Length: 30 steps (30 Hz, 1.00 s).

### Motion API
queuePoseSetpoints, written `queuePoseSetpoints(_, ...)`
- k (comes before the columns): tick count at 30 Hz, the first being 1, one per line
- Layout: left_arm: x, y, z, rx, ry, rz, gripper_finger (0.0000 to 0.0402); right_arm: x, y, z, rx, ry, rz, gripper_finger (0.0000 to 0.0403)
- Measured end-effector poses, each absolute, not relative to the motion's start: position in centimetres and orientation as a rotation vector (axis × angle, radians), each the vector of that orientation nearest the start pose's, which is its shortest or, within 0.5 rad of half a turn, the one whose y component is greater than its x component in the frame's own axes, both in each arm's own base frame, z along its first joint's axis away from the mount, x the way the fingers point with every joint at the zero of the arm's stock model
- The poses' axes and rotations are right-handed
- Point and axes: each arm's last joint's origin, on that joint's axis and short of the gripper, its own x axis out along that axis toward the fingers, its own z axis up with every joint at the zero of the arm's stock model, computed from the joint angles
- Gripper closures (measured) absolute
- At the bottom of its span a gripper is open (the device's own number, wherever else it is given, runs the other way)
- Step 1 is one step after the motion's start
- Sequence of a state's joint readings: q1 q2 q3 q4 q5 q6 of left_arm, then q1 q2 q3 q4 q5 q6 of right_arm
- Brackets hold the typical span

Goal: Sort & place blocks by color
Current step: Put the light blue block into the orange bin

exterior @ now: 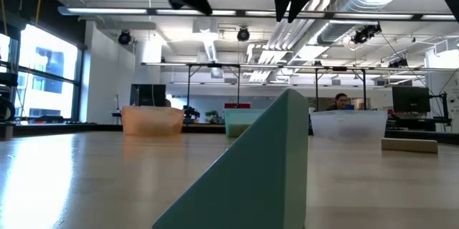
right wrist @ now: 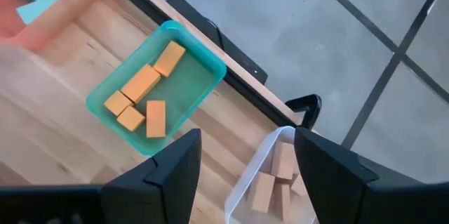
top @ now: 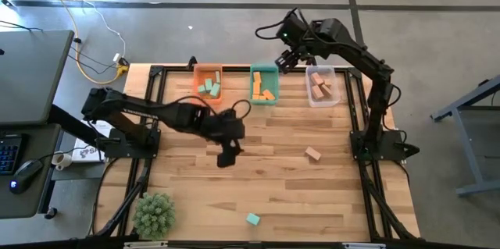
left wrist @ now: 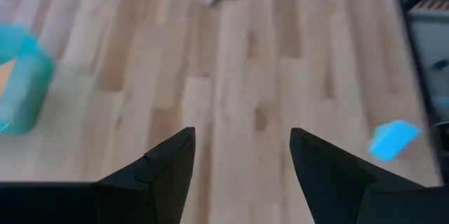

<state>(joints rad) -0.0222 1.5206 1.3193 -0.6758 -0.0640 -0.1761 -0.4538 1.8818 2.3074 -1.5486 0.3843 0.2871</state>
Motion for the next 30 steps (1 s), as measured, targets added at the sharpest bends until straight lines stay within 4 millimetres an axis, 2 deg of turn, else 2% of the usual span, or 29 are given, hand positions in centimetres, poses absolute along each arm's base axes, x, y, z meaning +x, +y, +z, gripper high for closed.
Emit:
queuePoseSetpoints(6,33.4,-4.1,29.5,-0.070,0.816,0.059,0.0181,30.0,-15.8,42.7,0.276,1.040,-0.886,0.0187)
queuePoseSetpoints(17,35.7,-10.2,24.7,-0.018,0.821,-0.075,0.0181,30.0,-15.8,42.7,0.272,1.040,-0.877,0.0187)
queuePoseSetpoints(24,37.4,-12.4,21.7,-0.046,0.808,-0.150,0.0181,30.1,-15.7,42.7,0.289,1.034,-0.878,0.0187)
queuePoseSetpoints(30,38.8,-13.1,19.3,-0.089,0.807,-0.210,0.0183,30.1,-15.7,42.7,0.289,1.026,-0.877,0.0187)
